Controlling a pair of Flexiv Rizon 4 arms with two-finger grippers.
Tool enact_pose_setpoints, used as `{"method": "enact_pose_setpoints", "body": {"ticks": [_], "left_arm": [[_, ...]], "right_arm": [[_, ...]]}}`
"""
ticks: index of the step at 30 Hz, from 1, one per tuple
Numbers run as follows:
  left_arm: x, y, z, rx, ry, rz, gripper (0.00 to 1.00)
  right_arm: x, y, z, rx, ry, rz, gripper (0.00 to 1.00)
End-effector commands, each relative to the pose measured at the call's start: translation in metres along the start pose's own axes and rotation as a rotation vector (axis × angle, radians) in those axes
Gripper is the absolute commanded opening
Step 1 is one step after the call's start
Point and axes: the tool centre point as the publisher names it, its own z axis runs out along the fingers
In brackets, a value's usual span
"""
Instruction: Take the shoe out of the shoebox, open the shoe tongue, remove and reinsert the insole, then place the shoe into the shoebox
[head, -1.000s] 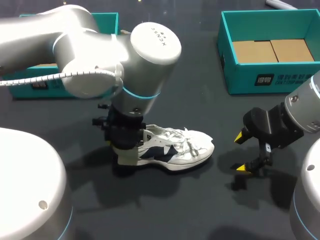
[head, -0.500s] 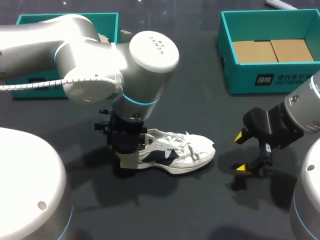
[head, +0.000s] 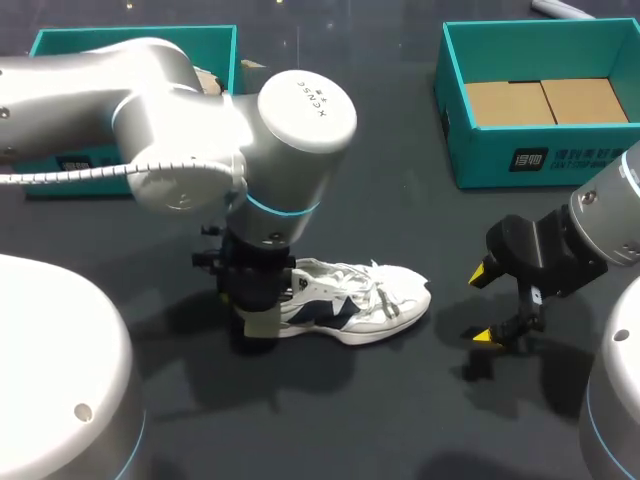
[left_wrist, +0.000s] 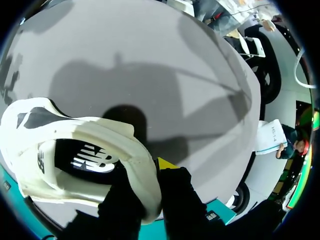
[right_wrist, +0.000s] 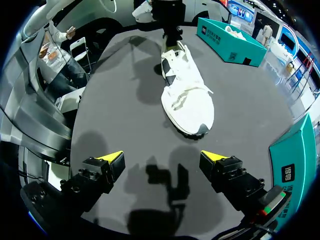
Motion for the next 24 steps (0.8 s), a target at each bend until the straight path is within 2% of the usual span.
{"method": "enact_pose_setpoints", "body": {"ticks": [1,23,24], "left_arm": [[-0.0027,-0.0025,0.0038,-0.008,-0.007,-0.001,0.00],[-0.0049,-0.0014,0.0054,-0.035,-0.013,0.040,0.00],[-0.0051,-0.0014,0.0051,-0.035,-0.013,0.041,0.11]], "right_arm": [[0.0017,0.0003,-0.0003,0.002,-0.003,0.001,1.00],[0.0017,0.0003,-0.0003,0.002,-0.003,0.001,1.00],[0.0017,0.0003,-0.0003,0.002,-0.003,0.001,1.00]]}}
